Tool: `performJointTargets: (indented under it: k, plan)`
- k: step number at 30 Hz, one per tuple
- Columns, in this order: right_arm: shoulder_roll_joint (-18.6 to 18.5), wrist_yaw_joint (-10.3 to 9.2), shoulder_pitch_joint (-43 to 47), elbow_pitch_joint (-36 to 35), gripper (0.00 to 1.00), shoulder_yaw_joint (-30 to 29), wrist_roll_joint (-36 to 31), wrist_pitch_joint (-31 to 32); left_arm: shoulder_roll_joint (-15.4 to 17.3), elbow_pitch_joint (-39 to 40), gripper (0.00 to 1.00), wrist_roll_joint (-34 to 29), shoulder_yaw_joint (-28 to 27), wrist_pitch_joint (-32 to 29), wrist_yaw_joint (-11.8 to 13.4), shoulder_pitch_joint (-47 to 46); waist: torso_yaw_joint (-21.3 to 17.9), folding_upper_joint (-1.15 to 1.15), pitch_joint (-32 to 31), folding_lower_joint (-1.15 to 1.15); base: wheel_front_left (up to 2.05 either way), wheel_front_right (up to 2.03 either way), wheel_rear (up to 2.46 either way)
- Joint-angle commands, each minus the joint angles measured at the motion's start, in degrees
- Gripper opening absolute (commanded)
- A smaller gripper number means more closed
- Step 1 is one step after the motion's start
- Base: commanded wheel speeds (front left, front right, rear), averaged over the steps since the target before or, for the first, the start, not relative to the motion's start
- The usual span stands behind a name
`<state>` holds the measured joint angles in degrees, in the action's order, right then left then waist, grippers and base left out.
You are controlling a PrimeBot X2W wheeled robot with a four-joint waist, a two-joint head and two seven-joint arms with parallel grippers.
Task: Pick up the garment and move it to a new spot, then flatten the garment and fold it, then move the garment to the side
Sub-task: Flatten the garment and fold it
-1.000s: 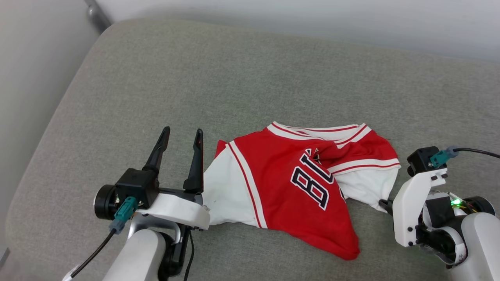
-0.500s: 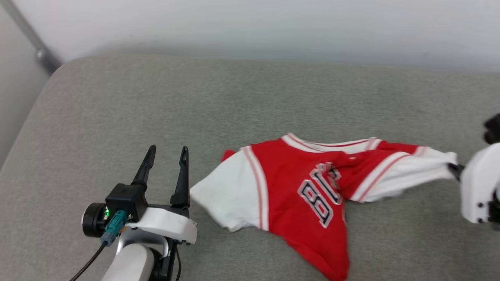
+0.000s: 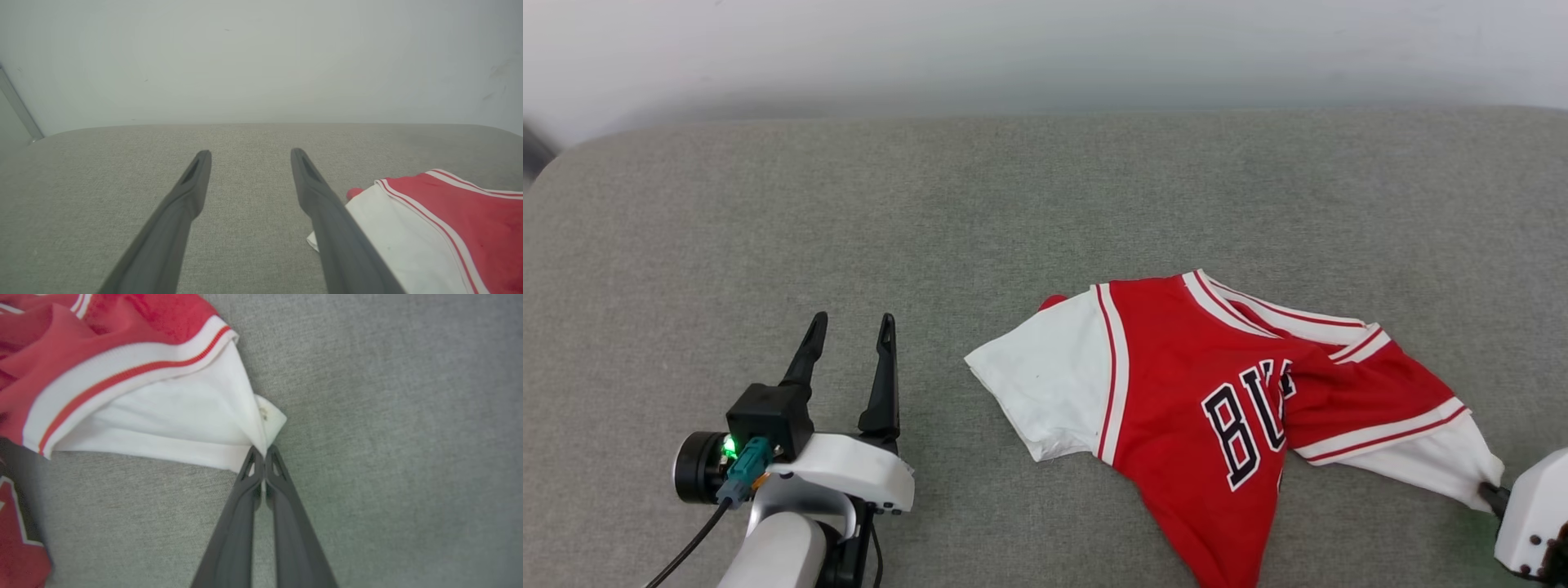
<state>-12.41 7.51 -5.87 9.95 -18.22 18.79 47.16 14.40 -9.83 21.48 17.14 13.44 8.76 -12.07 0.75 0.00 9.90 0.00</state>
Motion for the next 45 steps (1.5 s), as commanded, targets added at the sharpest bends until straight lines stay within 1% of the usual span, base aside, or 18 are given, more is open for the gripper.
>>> performJointTargets:
  k: [1,4,7,10,14,17,21,26,29,32,34,38,40,45]
  plan:
    - [0.21,-0.04,0.38,0.28,1.00,0.06,0.27,-0.76,0.36,-0.09,1.00,0.27,-0.09,-0.04,0.28,0.68,-0.27,0.00,-0.11,0.00,0.00,0.00,0.00]
    - [0.51,-0.04,1.50,0.53,1.00,1.21,0.58,-5.98,0.73,-0.32,1.00,0.52,-0.26,-0.25,0.38,1.28,-0.81,0.00,-0.92,0.00,0.00,0.00,0.00]
    - [-0.08,-0.04,2.59,-1.12,1.00,2.16,-0.27,-13.62,1.23,-0.72,1.00,0.98,-0.60,-0.47,0.42,2.27,-1.48,0.00,-2.39,0.00,0.00,0.00,0.00]
    - [0.37,-0.04,3.65,-3.20,1.00,2.40,-1.73,-21.75,1.71,-0.61,1.00,1.29,-0.82,-1.06,0.90,3.35,-1.93,0.00,-3.81,0.00,0.00,0.00,0.00]
    - [1.76,-0.04,4.73,-6.24,1.00,2.93,-4.24,-31.78,2.38,-0.38,1.00,1.46,-0.99,-1.86,1.35,4.69,-2.27,0.00,-5.49,0.00,0.00,0.00,0.00]
    - [3.40,-0.04,5.69,-8.22,1.00,4.41,-6.12,-37.64,2.58,-0.34,1.00,1.75,-0.90,-2.62,1.68,5.54,-2.38,0.00,-6.63,0.00,0.00,0.00,0.00]
    - [5.25,-0.04,7.24,-10.96,1.00,6.99,-7.87,-42.44,2.96,-0.14,1.00,1.87,-0.62,-4.14,2.34,6.79,-2.52,0.00,-7.89,0.00,0.00,0.00,0.00]
    - [6.92,-0.04,9.40,-13.88,1.00,10.43,-9.23,-44.38,3.68,-0.27,1.00,2.28,-0.40,-6.19,2.92,8.34,-2.87,0.00,-9.59,0.00,0.00,0.00,0.00]
    - [7.85,-0.04,10.71,-15.66,1.00,12.01,-9.64,-44.49,4.27,-0.49,1.00,2.54,-0.22,-7.62,2.62,8.52,-3.23,0.00,-9.80,0.00,0.00,0.00,0.00]
    - [8.47,-0.04,10.87,-16.93,1.00,13.59,-9.30,-44.67,4.90,-0.97,1.00,2.68,0.40,-9.49,1.77,6.79,-3.63,0.00,-9.41,0.00,0.00,0.00,0.00]
    - [8.66,-0.04,10.57,-17.55,1.00,14.40,-9.40,-44.69,5.20,-1.31,1.00,2.98,1.18,-11.35,0.47,4.97,-3.94,0.00,-8.58,0.00,0.00,0.00,0.00]
    - [9.08,-0.04,9.08,-18.75,1.00,15.90,-9.66,-45.10,5.89,-3.22,1.00,3.37,3.53,-16.48,-3.05,-0.43,-4.77,0.00,-6.37,0.00,0.00,0.00,0.00]
    - [9.18,-0.04,8.44,-19.09,1.00,16.75,-9.50,-45.31,5.72,-4.47,1.00,4.37,4.30,-19.14,-5.08,-3.56,-5.33,0.00,-5.01,0.00,0.00,0.00,0.00]
    - [9.23,-0.04,6.53,-19.14,1.00,18.37,-9.03,-45.96,6.51,-8.90,1.00,5.44,6.97,-27.32,-9.84,-10.58,-7.00,0.00,-1.33,0.00,0.00,0.00,0.00]
